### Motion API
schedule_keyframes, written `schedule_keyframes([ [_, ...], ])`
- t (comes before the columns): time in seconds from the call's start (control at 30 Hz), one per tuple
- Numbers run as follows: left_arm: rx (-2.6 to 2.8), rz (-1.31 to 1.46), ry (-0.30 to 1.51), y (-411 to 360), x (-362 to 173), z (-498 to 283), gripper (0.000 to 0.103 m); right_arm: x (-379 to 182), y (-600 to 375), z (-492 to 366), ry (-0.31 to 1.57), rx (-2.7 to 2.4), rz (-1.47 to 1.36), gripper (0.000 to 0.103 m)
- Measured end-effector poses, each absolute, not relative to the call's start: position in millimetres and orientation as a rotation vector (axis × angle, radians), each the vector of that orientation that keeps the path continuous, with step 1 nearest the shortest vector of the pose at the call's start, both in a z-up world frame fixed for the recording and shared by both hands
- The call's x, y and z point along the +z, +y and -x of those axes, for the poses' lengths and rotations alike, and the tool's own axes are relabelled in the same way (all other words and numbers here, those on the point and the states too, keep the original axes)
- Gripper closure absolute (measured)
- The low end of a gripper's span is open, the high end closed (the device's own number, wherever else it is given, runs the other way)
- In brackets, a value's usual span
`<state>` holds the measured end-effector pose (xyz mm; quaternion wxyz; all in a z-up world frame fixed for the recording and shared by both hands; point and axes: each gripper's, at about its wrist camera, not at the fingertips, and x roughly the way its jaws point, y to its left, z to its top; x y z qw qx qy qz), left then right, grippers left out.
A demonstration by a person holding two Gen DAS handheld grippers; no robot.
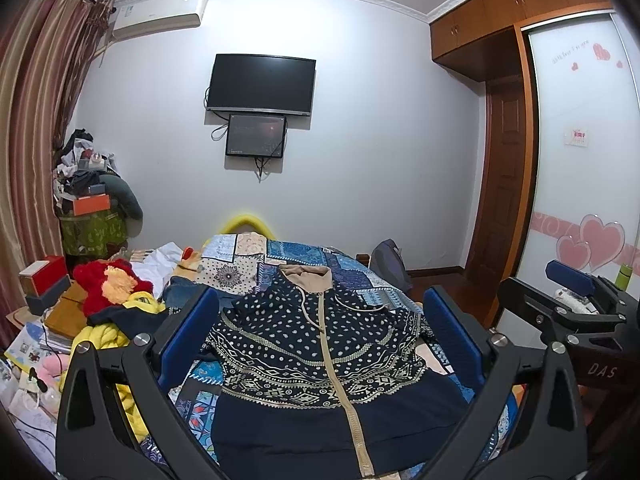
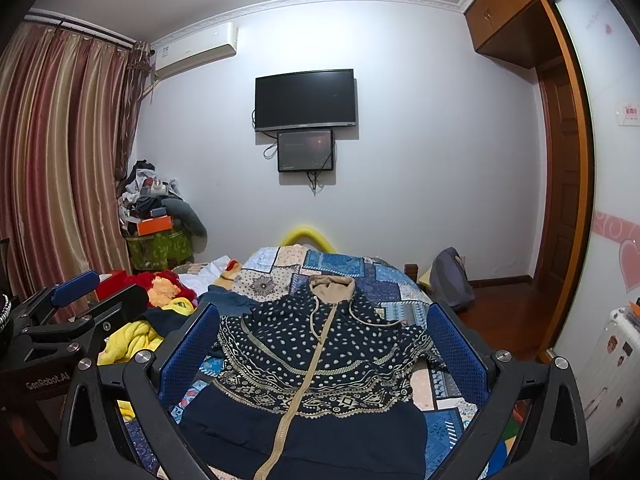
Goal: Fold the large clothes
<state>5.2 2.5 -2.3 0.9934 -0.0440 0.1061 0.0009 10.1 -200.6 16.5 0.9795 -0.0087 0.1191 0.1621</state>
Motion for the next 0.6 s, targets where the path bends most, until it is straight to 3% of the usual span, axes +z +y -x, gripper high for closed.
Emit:
schedule_keyframes([
  [0.6, 0.011, 0.064, 0.208, -6.5, -1.6, -7.6, 0.0, 9.2, -198.0, -17.9, 0.242, 0.326, 0.008, 0.0],
])
